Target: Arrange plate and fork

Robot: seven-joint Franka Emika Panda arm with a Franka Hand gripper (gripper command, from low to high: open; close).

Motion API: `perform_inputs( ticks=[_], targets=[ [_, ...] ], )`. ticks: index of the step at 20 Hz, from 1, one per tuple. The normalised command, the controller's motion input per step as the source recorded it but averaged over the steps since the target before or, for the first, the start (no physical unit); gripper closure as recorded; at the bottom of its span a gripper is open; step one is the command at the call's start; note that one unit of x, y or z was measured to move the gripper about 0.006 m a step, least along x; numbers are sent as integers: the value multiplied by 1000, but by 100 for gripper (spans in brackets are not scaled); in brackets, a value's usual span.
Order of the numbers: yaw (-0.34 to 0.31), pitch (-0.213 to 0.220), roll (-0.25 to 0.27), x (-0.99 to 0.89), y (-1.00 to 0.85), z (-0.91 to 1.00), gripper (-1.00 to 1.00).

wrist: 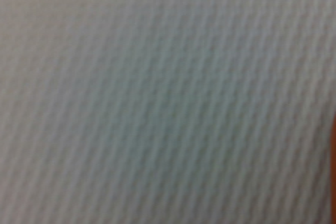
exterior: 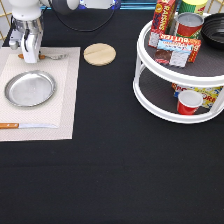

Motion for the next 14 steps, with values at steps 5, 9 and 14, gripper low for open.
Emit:
perform_inputs(
  ticks=[5,9,14],
  targets=[
    [-6,142,167,53,-576,35,100],
    [-18,160,136,393,-236,131,100],
    [-48,188,90,496,-16,220,100]
  ],
)
